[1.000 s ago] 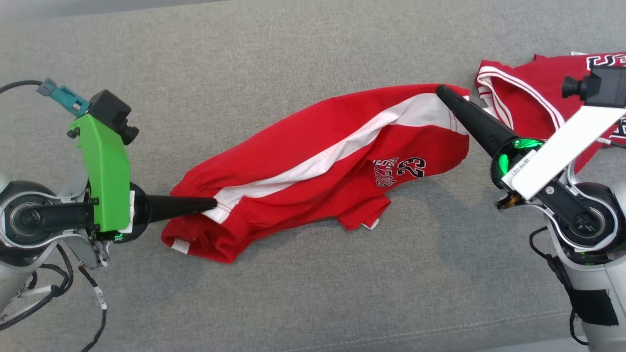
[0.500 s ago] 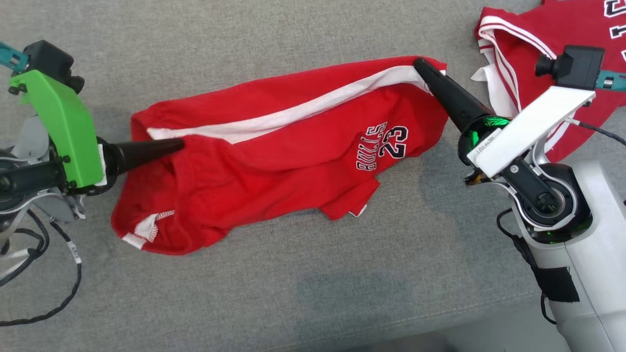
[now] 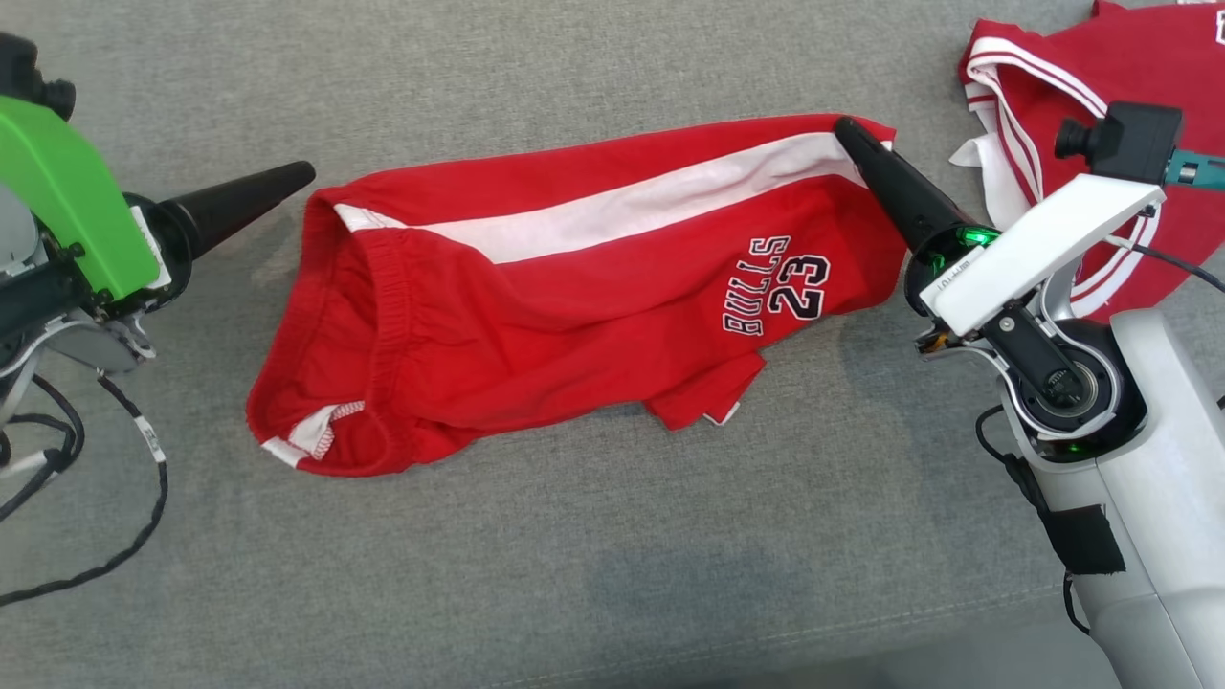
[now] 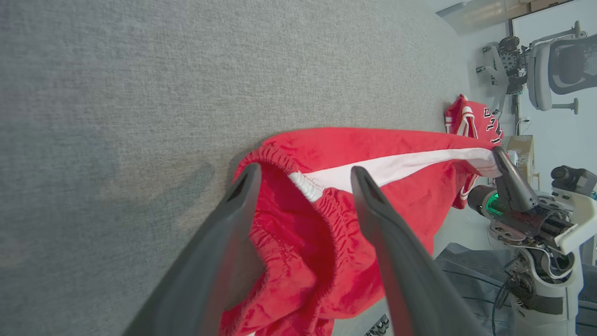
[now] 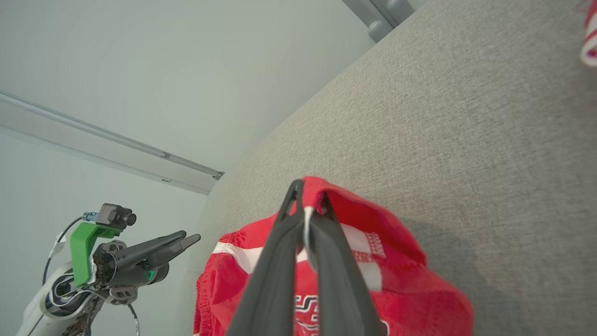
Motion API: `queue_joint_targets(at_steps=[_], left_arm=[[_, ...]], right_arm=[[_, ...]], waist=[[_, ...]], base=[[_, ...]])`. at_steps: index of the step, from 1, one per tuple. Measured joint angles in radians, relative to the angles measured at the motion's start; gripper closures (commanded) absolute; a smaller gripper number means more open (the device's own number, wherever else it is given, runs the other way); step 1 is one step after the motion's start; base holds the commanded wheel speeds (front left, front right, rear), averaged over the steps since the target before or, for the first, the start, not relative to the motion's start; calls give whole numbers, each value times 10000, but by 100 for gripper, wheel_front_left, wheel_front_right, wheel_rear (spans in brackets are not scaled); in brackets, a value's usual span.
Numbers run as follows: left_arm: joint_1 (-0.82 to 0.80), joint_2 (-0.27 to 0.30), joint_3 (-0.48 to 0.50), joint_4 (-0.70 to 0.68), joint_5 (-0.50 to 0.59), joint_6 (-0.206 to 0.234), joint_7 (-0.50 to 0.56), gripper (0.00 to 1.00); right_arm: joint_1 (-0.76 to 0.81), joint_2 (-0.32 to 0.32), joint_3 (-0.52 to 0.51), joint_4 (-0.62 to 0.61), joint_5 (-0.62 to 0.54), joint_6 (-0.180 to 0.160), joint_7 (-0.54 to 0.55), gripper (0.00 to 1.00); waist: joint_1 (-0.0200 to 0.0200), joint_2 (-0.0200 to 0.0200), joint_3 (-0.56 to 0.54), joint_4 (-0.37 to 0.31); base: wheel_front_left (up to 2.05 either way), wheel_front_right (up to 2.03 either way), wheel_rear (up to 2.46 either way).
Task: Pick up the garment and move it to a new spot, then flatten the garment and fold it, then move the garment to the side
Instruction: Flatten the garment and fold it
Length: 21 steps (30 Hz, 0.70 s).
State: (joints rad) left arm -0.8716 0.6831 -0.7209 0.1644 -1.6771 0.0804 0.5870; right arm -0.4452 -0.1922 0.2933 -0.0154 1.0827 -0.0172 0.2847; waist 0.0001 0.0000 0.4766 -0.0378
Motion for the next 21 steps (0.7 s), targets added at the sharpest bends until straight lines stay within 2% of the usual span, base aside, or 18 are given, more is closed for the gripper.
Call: queue_joint_targets(at_steps=[6, 17, 21], left_arm=[[597, -458, 408, 477, -1151, 171, -337, 0], [728, -454, 293, 742, -1221, 270, -276, 0], [725, -662, 370, 757, -1409, 347, -265, 0]], right_arm=[[1, 0, 13, 288, 0, 169, -111, 100], [-118, 121, 378, 568, -2, 431, -105, 100], [-190, 123, 389, 671, -2, 466, -104, 100]], waist=[[0, 0, -258, 240], [0, 0, -400, 201], [0, 0, -394, 51]], base=[[0, 0, 0], [0, 0, 0], [0, 0, 0]])
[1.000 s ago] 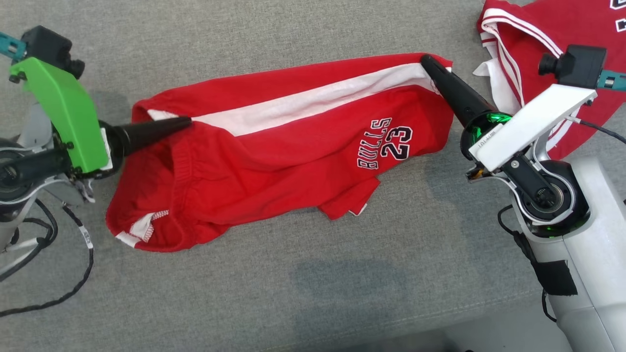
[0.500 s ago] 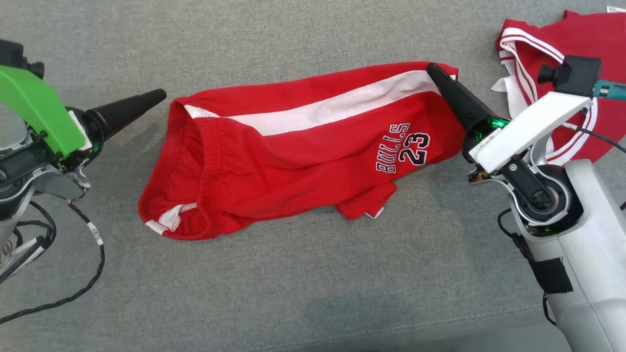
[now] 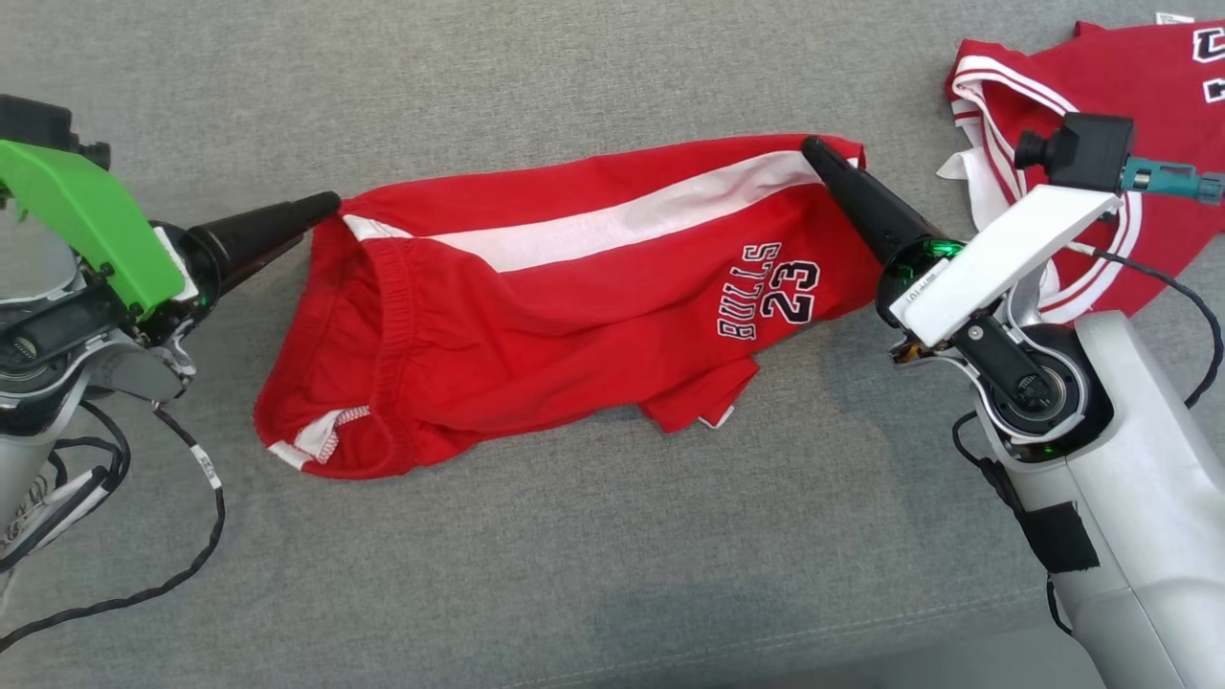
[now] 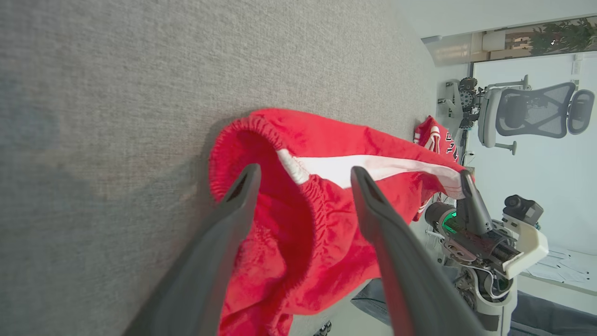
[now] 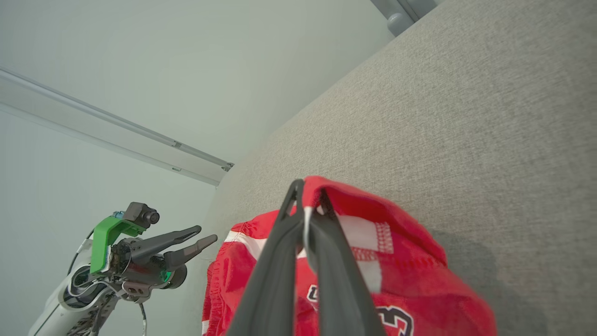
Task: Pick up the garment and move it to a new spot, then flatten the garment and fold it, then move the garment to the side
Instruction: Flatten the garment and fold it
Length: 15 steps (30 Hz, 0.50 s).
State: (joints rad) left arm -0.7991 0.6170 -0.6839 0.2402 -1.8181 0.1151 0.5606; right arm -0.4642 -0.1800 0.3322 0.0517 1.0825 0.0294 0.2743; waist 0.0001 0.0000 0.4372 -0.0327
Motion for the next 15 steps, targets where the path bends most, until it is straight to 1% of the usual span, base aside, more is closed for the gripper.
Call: queue_joint_targets(at_steps=[2, 10, 15], left_arm=[[0, -58, -31, 0, -31, 12, 33, 0], [-23, -31, -328, 13, -27, 77, 240, 0], [-62, 12, -525, 138, 196, 82, 286, 0]], right_arm=[[-1, 6, 27, 50, 0, 56, 0, 100], [-166, 84, 44, 127, -15, 73, 0, 100], [-224, 163, 79, 198, -17, 146, -8, 100]], waist=[[0, 0, 14, -76], [0, 0, 183, -320], [0, 0, 307, -417]], base=[[0, 0, 0], [0, 0, 0], [0, 0, 0]])
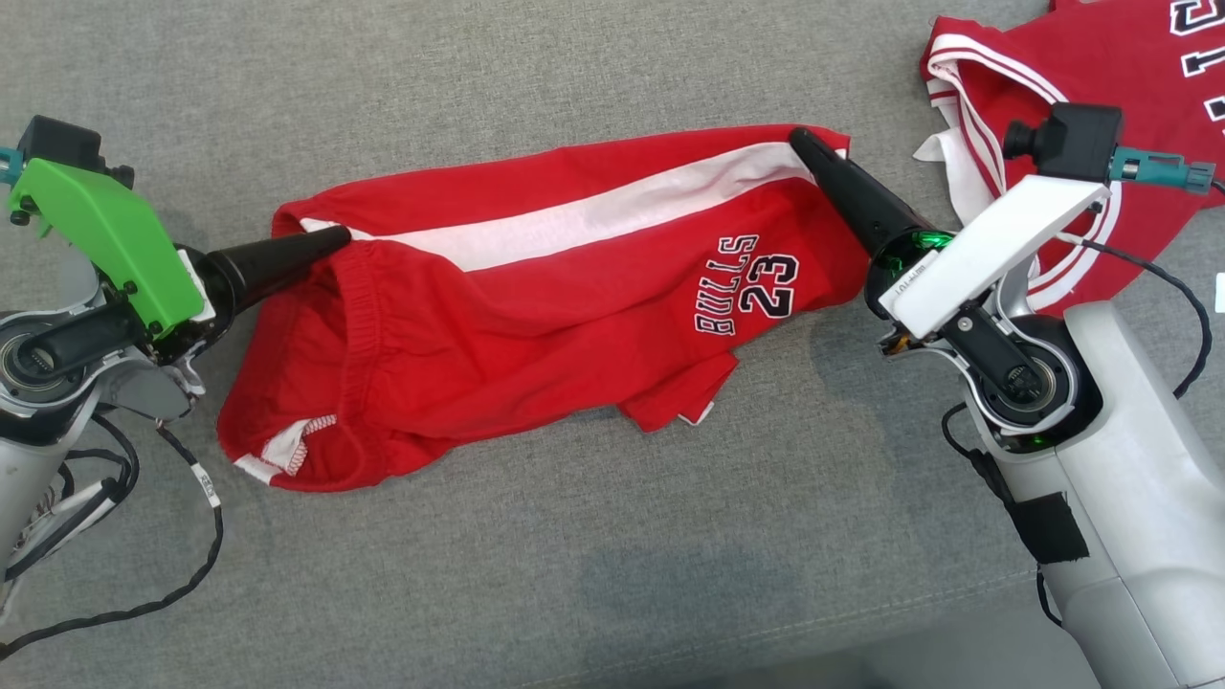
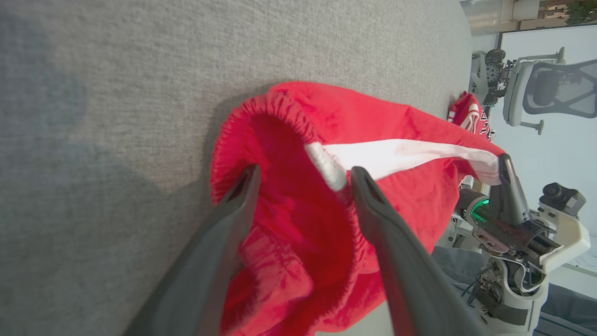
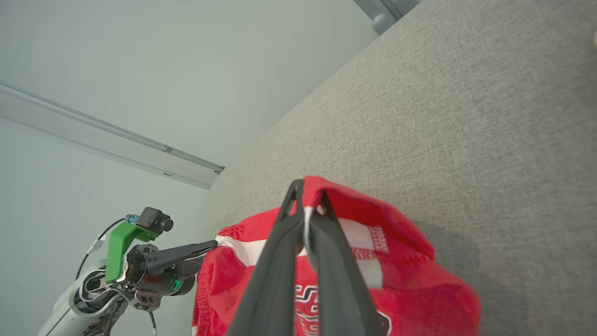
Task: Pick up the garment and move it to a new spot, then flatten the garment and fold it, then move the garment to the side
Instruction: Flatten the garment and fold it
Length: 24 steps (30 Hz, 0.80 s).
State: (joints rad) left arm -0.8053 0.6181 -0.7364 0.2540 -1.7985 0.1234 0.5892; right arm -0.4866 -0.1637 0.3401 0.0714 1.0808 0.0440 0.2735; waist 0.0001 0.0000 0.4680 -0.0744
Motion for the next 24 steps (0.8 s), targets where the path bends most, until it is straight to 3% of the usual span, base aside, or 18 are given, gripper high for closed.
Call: queue_joint_targets(at_steps=[14, 15, 17, 19, 20, 24], left_arm=[[-359, 17, -65, 345, 111, 2, -88, 0], [-360, 12, -100, 374, 111, 2, -77, 8], [-364, 10, -128, 430, 113, 2, -75, 53], [-368, 8, -150, 481, 113, 2, -42, 70], [-371, 6, -157, 493, 113, 2, -27, 98], [-435, -13, -188, 499, 113, 2, 12, 100]], right_arm=[[-34, 29, 2, 217, 2, 119, -15, 100], [-44, 29, 2, 230, 2, 174, -17, 100], [-81, 31, 2, 251, 2, 174, -17, 100], [-152, 31, 0, 276, 2, 176, -17, 100], [-188, 31, 0, 280, 2, 178, -19, 100], [-196, 29, 0, 343, 2, 190, -92, 100]], waist=[[0, 0, 134, -87], [0, 0, 146, -90], [-1, 0, 159, -91], [-1, 0, 171, -91], [0, 0, 176, -90], [0, 1, 184, -68]], base=[[0, 0, 0], [0, 0, 0], [0, 0, 0], [0, 0, 0], [0, 0, 0], [0, 0, 0]])
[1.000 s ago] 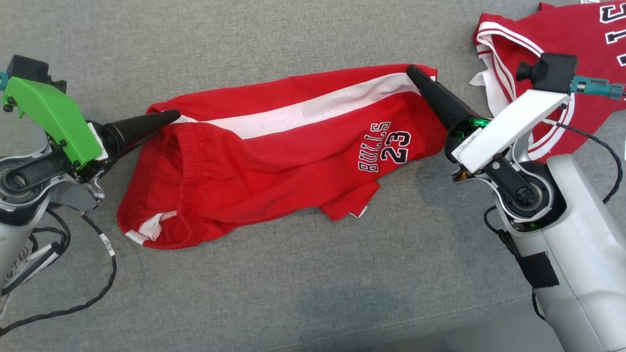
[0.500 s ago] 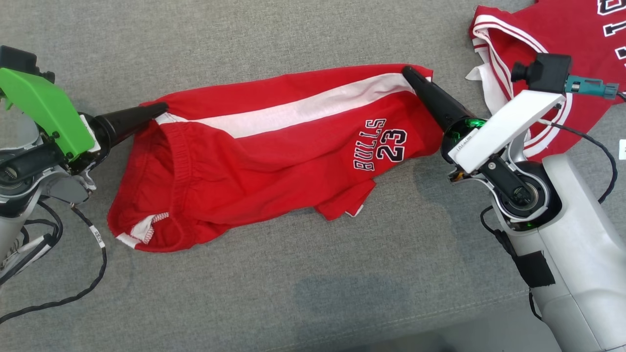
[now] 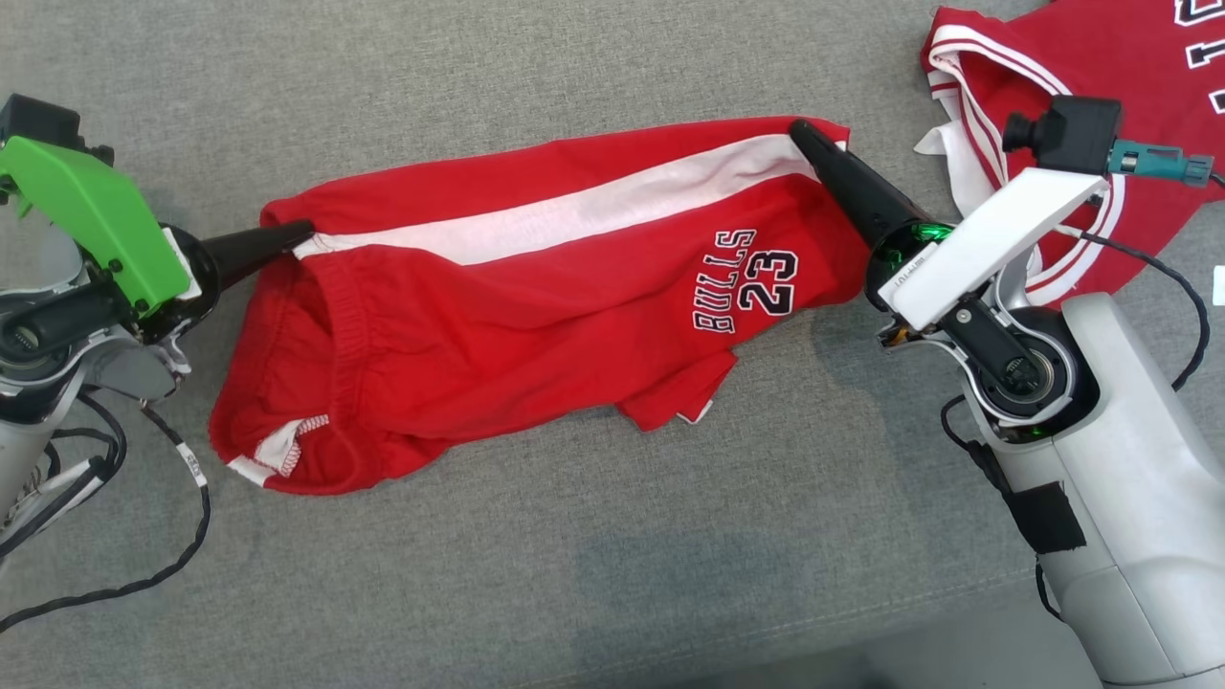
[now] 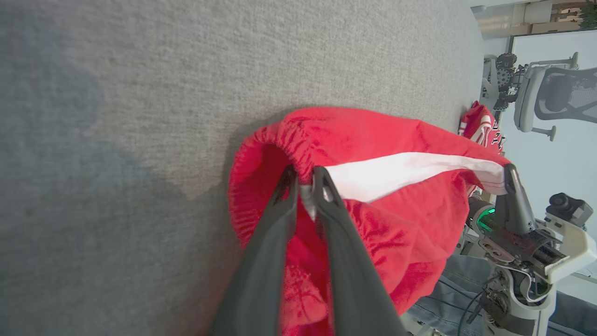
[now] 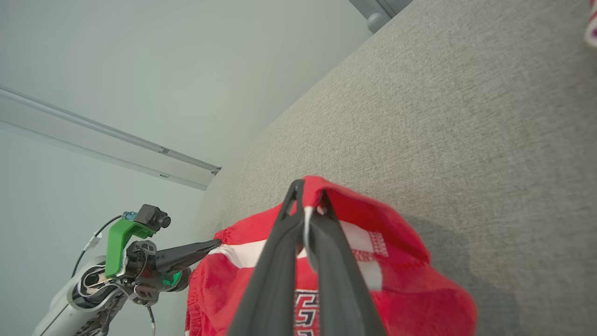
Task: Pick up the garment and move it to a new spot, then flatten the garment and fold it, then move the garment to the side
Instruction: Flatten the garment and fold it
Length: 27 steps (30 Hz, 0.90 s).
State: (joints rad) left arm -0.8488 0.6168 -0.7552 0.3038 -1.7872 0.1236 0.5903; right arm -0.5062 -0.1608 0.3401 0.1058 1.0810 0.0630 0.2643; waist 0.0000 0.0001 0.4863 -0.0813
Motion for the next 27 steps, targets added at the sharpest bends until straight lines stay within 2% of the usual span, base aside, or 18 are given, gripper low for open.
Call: queue_joint_targets(at_steps=[8, 12, 18, 22, 27], left_arm=[[-607, -117, -35, -460, 69, -19, 251, 100], [-1090, -109, 311, -897, 50, -290, 295, 100], [-1261, -38, 938, -1641, -387, -880, 295, 100], [-942, 410, 1012, -2111, -612, -1020, 355, 100], [116, 736, 1003, -2811, -865, -1147, 430, 100]], right_arm=[[-46, -399, -88, 209, -2, 163, 6, 100], [-576, -708, -520, -71, 38, 253, 4, 100], [-713, -1402, -1344, -1114, 1014, 474, 151, 100], [140, -2059, -1486, -1492, 1676, 512, 698, 100], [1964, -2451, -1317, -1668, 2437, 512, 1542, 100]], waist=[[0, 0, -255, 202], [0, 0, -556, 336], [0, 0, -1183, 547], [-1, 0, -1692, 670], [-1, 0, -2355, 772]], base=[[0, 0, 0], [0, 0, 0], [0, 0, 0], [0, 0, 0], [0, 0, 0]])
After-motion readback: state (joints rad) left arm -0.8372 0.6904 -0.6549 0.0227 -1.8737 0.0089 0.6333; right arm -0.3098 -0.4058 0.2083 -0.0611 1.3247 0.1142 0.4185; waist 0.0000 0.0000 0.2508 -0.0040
